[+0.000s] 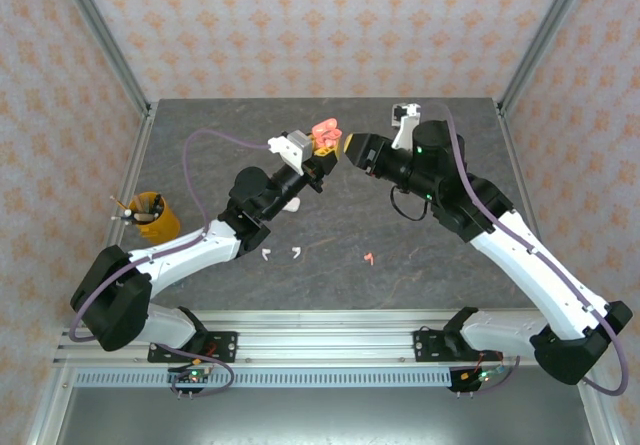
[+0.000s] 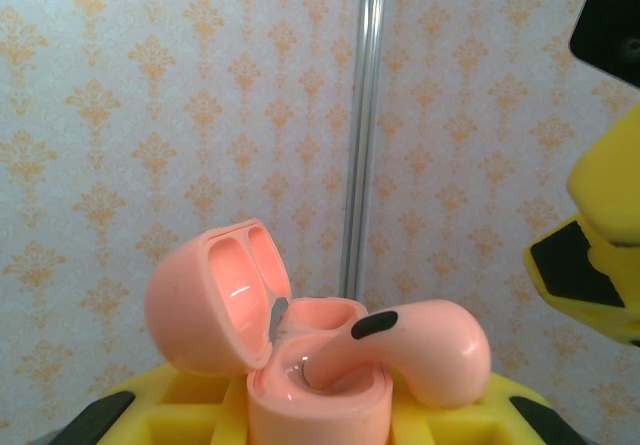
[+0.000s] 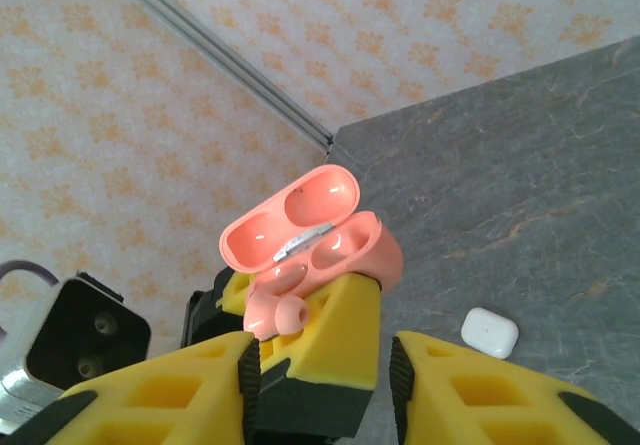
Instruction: Insert the wireless bluetooth earbuds into the charging case
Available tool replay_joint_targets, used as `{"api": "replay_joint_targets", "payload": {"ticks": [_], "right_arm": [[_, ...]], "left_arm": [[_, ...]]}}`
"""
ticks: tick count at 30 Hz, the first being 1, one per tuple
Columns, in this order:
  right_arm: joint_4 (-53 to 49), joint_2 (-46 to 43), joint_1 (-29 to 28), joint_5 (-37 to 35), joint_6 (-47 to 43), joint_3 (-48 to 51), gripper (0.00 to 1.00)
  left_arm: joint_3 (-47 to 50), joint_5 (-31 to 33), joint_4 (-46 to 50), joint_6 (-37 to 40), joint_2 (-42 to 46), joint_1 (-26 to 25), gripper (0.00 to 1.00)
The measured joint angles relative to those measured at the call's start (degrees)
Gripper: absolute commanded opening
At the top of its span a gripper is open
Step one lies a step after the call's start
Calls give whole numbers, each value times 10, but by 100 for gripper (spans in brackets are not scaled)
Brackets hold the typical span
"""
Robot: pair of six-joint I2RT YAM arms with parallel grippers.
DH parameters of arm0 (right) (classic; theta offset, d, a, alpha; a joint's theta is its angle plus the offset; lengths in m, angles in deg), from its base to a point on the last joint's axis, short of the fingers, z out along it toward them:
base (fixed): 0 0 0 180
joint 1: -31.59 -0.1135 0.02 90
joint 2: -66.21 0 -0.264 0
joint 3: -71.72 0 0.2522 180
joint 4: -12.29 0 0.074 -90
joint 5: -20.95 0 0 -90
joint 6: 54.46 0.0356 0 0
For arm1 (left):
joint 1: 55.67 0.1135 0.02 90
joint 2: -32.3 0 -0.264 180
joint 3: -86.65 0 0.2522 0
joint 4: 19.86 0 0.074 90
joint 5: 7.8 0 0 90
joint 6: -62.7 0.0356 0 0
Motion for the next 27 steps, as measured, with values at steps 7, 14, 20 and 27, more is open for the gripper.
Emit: {"api": "replay_joint_targets", "payload": {"ticks": [7,14,20,27], "right_arm": [[-8,15,-2,20,11,0,27],[-10,23,-15,27,11,-3,20],[-10,38,-27,30,10,-12,19],[-29,49,-29,27,-3,-30,17]], "left_arm": [[0,0,0,0,0,0,0],[0,0,0,0,0,0,0],[4,-1,0,0,0,0,0],[8,-1,1,-2,0,0,0]]}}
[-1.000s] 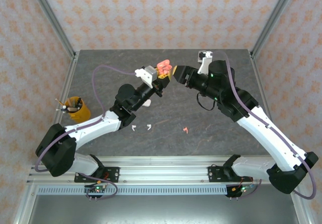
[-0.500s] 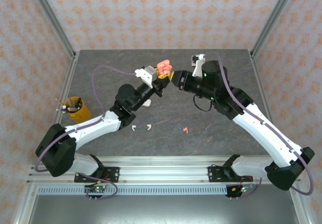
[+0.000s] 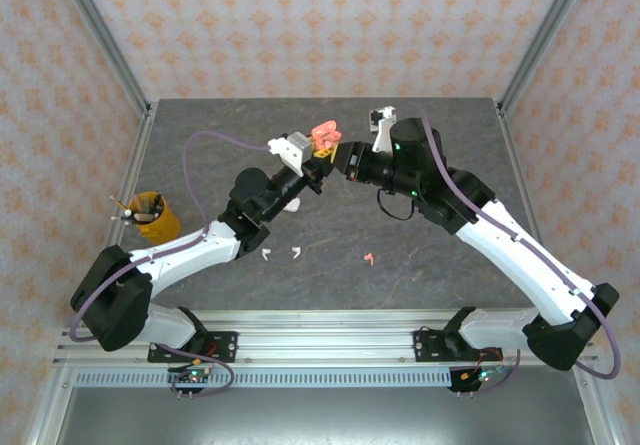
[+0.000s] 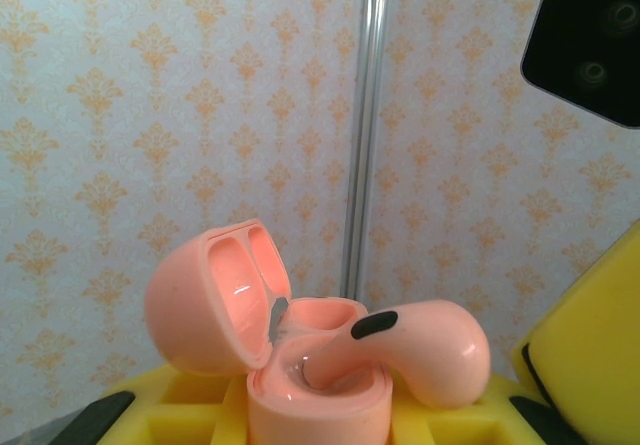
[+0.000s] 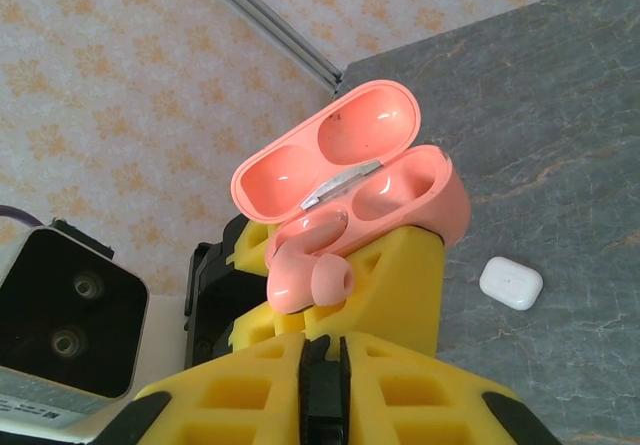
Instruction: Insert the wireless bluetooth earbuds into the charging case
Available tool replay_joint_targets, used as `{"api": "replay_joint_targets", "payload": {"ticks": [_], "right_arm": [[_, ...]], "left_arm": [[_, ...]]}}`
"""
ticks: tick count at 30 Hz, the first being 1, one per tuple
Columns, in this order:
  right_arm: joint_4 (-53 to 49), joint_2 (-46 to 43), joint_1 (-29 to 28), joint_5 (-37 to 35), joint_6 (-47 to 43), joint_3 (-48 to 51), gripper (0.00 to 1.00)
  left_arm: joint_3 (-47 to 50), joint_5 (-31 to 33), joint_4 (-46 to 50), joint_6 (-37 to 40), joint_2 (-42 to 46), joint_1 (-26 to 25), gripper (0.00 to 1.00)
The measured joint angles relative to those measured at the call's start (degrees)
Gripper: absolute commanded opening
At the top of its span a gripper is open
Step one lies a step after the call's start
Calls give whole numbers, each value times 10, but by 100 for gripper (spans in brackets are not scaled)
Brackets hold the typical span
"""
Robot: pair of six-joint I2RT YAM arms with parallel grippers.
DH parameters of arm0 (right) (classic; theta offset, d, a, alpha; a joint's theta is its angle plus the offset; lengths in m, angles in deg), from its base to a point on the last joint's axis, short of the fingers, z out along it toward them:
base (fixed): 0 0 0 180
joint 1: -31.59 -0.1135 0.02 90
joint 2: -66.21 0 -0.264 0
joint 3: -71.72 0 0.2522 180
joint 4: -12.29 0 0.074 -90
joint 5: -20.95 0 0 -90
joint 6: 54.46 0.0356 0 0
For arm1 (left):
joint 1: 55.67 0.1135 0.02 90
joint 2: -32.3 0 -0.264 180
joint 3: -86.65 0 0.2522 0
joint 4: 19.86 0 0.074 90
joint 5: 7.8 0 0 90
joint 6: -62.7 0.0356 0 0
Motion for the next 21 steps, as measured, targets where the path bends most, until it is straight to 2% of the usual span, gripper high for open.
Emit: {"api": "replay_joint_targets", "payload": {"ticks": [21], "right_arm": [[-15,25,0,-22,-33,-30,17]], "left_arm": [[18,-26,4,0,0,0,0]]}}
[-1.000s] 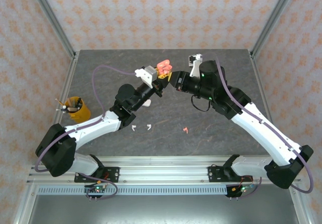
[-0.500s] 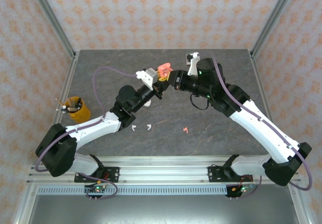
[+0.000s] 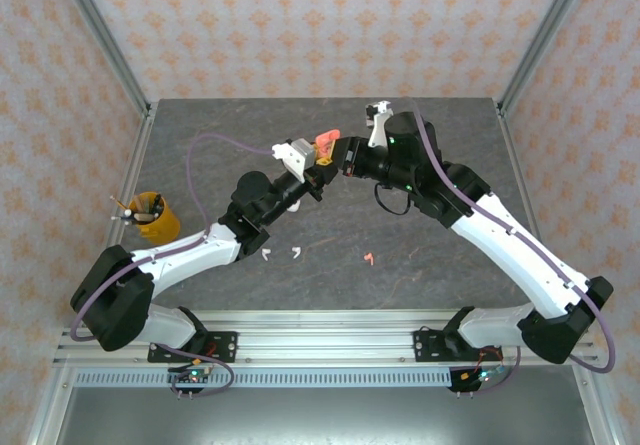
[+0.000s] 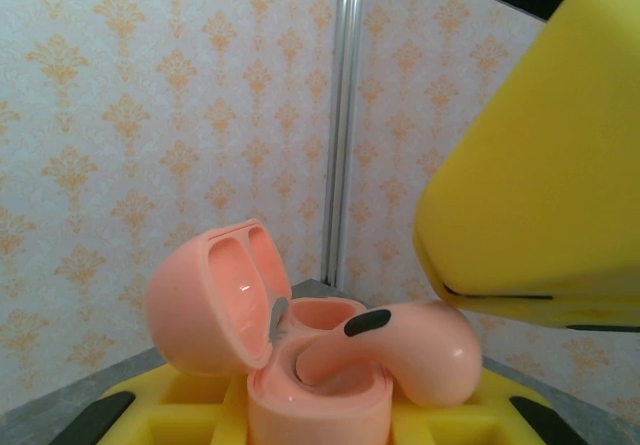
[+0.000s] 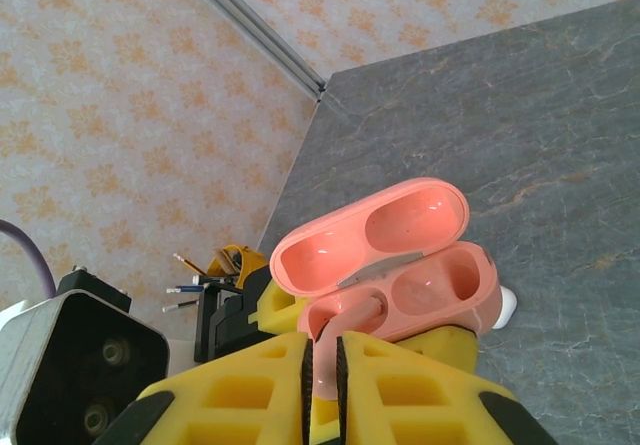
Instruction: Insert the wireless bluetooth earbuds into the charging case
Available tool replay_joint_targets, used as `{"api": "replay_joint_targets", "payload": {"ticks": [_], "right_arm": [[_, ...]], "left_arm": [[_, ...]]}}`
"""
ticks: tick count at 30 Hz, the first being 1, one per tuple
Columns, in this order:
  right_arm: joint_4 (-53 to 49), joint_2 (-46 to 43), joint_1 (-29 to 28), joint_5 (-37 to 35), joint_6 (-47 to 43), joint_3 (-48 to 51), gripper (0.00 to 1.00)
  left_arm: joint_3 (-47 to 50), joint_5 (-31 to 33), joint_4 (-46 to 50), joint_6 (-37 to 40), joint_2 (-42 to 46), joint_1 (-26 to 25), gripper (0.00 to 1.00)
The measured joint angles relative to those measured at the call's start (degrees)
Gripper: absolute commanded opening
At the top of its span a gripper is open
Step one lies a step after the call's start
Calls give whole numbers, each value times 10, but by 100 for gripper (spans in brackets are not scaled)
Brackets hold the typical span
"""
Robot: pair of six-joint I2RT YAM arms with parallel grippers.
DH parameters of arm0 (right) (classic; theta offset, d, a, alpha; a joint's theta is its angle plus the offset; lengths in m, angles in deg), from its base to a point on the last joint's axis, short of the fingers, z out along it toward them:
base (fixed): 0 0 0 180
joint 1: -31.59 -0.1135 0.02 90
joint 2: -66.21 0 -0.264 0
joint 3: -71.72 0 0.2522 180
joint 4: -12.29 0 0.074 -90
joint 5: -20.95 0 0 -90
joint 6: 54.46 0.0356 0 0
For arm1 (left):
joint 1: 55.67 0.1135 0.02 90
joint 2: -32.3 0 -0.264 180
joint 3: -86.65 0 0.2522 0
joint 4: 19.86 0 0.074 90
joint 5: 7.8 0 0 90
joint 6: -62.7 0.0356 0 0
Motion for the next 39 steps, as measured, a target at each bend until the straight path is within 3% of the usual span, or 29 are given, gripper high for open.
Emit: {"api": "replay_joint_targets", "payload": {"ticks": [13,39], "right_arm": [[-21,-55,0,1,3,13,13],[-8,-19,0,20,10,23,12]], "left_arm": [[0,0,0,0,0,0,0],[0,-15,0,0,0,0,0]]}}
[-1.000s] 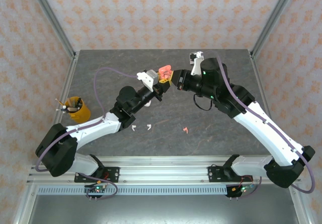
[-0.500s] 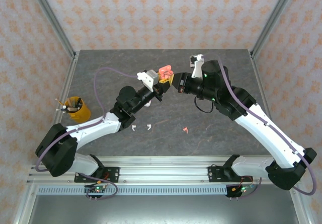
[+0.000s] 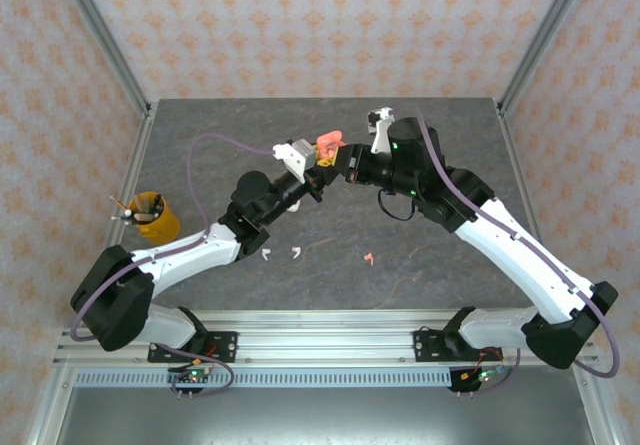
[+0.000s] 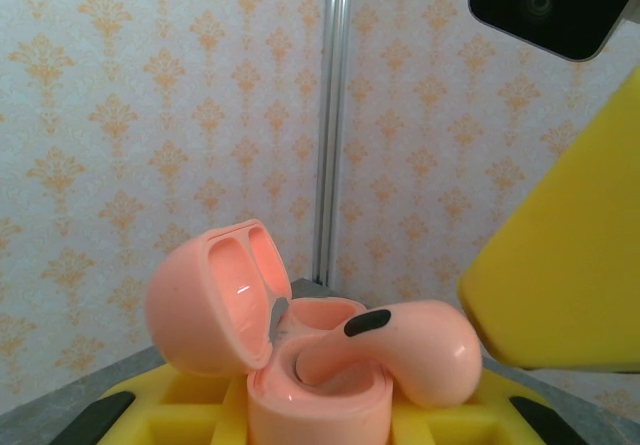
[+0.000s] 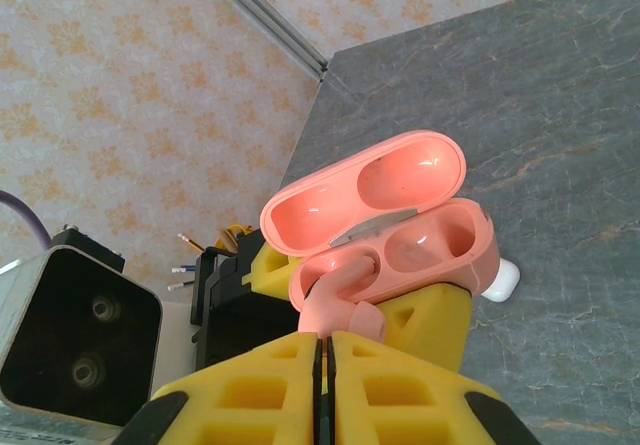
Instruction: Insert the wireless bluetooth earbuds into the charging case
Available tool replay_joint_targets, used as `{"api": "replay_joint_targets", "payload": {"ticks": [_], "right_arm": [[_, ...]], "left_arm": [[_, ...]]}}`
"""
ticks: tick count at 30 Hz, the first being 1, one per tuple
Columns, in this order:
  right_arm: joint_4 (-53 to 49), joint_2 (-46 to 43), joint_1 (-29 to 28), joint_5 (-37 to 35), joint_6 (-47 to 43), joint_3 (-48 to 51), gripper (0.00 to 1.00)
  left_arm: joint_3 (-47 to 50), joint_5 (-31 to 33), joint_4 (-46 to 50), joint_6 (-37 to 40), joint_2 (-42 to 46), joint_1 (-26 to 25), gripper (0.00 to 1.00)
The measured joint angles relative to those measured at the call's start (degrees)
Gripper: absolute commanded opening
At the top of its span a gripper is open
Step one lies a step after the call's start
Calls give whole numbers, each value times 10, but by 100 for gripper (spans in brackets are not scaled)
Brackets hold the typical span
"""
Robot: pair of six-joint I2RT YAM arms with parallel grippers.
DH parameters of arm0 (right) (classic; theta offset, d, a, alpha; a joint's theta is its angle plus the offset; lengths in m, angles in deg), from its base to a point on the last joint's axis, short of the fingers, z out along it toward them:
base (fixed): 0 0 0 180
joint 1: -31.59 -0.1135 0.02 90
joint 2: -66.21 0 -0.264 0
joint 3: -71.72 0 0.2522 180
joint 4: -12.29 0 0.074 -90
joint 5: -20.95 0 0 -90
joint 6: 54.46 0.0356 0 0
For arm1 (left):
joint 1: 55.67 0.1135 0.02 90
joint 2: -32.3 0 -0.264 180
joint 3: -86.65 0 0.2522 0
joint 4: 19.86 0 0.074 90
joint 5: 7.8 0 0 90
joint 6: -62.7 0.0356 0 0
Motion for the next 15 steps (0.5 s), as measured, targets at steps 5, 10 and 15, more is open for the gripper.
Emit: {"api": "replay_joint_targets", "payload": {"ticks": [5,10,15], "right_arm": [[0,2,0,-3,0,0,12],[4,6,0,-9,-2,0,12],[5,16,0,-11,-5,-10,12]], "left_arm": [[0,0,0,0,0,0,0],[0,0,0,-4,-2,0,0],[0,0,7,-4,-2,0,0]]}}
